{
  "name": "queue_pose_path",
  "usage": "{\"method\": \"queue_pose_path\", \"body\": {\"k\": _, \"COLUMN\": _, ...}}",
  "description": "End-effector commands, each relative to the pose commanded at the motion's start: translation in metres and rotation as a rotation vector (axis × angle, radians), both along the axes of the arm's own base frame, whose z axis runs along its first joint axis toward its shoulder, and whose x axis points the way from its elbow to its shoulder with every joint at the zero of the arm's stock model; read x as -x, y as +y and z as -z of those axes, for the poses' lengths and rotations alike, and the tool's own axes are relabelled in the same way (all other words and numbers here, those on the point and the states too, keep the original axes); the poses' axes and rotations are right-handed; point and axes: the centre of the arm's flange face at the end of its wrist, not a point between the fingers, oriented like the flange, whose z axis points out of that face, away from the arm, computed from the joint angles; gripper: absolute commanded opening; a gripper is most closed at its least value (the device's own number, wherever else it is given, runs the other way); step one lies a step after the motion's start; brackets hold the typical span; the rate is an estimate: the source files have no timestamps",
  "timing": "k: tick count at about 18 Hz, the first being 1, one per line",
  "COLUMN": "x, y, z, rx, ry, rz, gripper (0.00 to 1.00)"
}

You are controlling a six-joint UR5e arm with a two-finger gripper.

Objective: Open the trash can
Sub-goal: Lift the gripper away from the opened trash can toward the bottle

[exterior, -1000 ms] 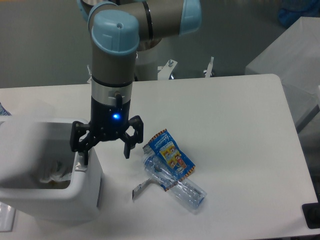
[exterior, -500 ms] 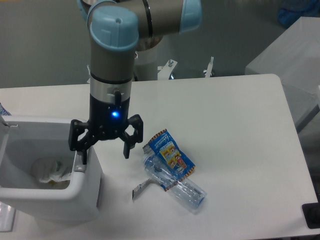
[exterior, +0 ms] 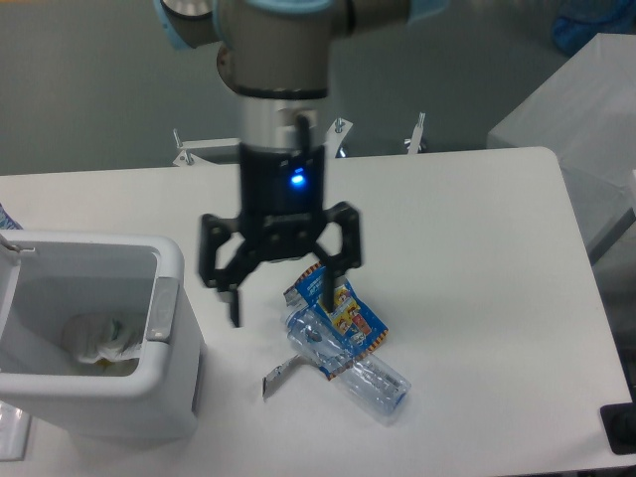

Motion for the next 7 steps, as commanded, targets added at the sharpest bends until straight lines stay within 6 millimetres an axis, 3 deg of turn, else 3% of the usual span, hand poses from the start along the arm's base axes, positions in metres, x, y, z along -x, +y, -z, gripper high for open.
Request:
{"method": "queue_pose_path", "body": {"k": 5, "x": 0.014, "y": -0.020, "z": 0.020, "rx": 0.333, "ry": 0.171, "rz": 0.121, "gripper": 1.00}}
{"method": "queue_pose_path", "body": {"k": 7, "x": 0.019, "y": -0.019, "z": 0.028, "rx": 0.378, "ry": 0.191, "rz": 0.137, "gripper": 1.00}}
